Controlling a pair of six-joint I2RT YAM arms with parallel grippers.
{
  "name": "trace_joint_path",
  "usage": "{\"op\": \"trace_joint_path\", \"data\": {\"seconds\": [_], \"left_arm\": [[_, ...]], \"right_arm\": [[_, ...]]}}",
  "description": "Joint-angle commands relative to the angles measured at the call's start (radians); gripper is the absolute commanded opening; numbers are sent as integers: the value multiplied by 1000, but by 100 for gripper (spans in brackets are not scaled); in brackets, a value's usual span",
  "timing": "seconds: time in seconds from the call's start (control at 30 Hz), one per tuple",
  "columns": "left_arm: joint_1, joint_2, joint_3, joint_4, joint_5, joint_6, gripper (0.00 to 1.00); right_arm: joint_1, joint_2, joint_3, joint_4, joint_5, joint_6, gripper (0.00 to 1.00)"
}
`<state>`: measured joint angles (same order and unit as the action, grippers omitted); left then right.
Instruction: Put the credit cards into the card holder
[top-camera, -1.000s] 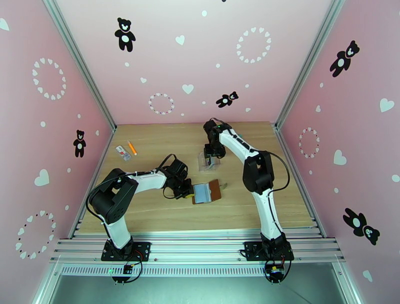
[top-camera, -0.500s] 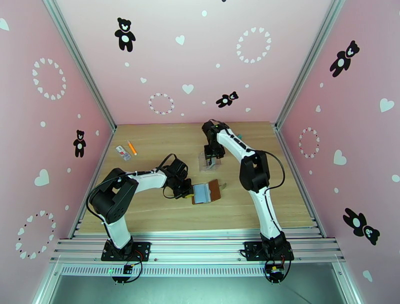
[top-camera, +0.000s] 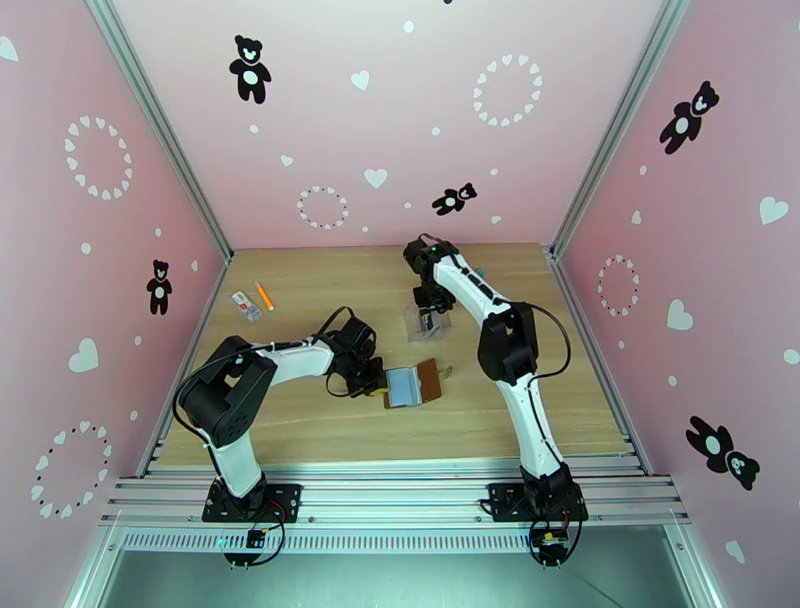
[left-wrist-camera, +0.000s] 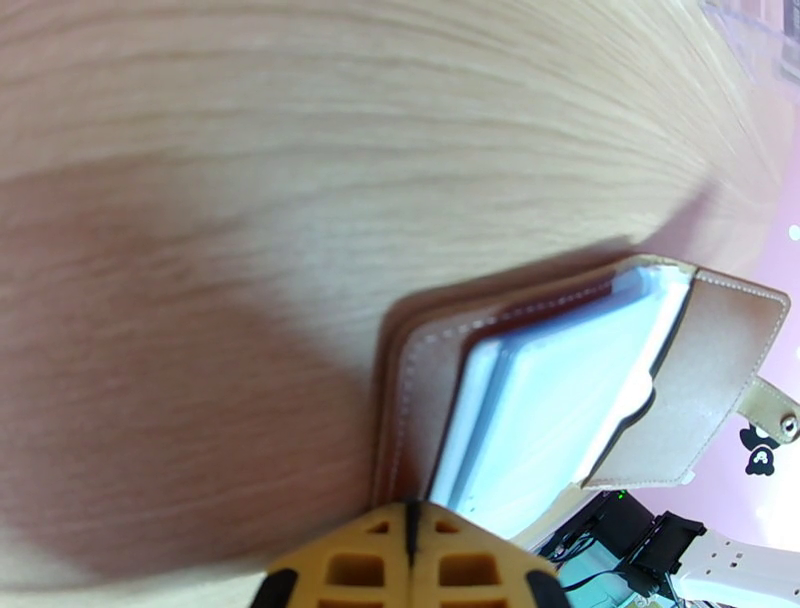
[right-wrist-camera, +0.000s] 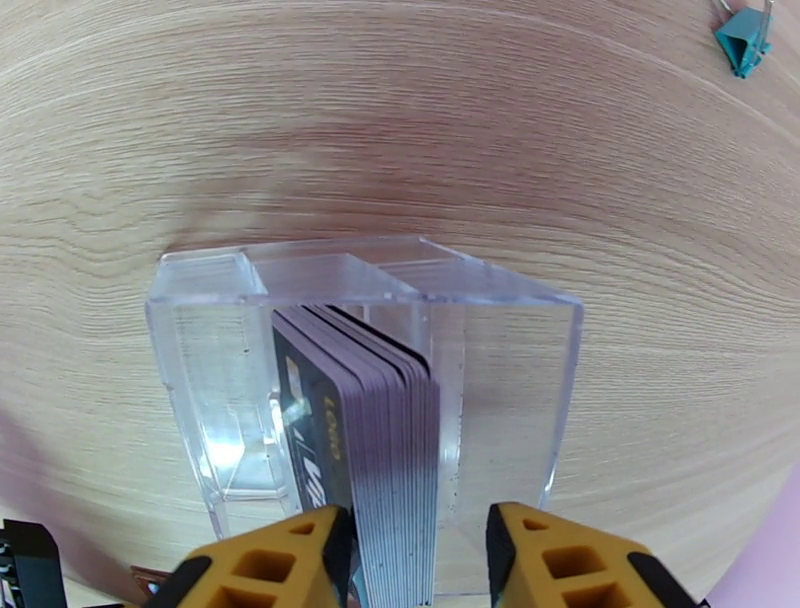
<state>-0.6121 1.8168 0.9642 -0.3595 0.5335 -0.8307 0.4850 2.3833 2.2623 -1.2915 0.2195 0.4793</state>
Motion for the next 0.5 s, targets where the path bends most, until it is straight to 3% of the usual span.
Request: {"op": "trace_joint_path", "data": {"seconds": [0.0,0.13,0.23,0.33,0.47], "left_arm": [[2,51,-25,-99,-84,17,0],[1,49,-30,-96,-85,15,0],[1,44,-34,-95,-86,13,0],[0,43,-36,-94,-85,13,0],[0,37,-42,-94,-88,10,0]], "right_arm": [[-2,1,31,-55,54,0,38],[-1,2,30,-50,21,7,33],[-2,0,26,-4,-97,-9,40],[-3,9,25,-1,-117,17,48],[-6,37,26,-17,-119,22,48]]}}
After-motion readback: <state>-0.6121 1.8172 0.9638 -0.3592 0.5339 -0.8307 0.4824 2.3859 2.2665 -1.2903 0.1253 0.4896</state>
